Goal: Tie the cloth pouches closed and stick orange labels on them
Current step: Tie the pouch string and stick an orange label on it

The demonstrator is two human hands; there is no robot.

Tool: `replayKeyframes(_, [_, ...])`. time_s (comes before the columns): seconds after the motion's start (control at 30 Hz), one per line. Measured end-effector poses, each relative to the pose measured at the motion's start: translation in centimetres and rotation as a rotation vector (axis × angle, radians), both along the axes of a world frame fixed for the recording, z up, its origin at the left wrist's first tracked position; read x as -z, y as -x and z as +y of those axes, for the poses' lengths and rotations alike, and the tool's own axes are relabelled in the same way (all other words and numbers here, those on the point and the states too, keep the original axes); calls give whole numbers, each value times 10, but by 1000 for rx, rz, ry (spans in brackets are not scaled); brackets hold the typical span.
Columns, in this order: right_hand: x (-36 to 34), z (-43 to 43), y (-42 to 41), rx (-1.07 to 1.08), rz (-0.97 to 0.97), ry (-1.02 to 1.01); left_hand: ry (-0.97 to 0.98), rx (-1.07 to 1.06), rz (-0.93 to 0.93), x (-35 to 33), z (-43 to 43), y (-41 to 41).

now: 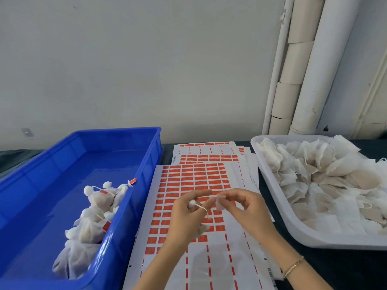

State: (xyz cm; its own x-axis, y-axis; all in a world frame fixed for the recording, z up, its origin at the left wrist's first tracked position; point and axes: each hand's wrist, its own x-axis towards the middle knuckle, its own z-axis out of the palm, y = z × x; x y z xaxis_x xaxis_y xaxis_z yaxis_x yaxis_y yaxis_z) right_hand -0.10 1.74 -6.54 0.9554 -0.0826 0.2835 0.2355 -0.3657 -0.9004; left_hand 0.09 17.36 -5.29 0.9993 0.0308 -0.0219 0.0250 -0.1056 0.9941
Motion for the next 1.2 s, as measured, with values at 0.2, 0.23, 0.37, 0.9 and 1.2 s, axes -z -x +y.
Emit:
replayKeyframes(0.2, [-18, -8, 17, -195, 117, -194, -3, -57, -3, -6, 6, -3])
replayKeyframes(0.23, [-21, -6, 21, -284, 147, -207, -10, -56, -12, -6, 6, -3])
replayKeyframes(0.37, [-28, 6, 30, -482, 192, -181, -10, -17, -41, -7, 5, 0])
replayKeyframes(0.9, [-29, -14, 23, -409, 307, -204, -204, 115, -80, -3, 23, 15])
replayKeyframes(1.2, [-28, -25, 19, -255, 345, -399, -158, 139, -150, -16, 31, 23])
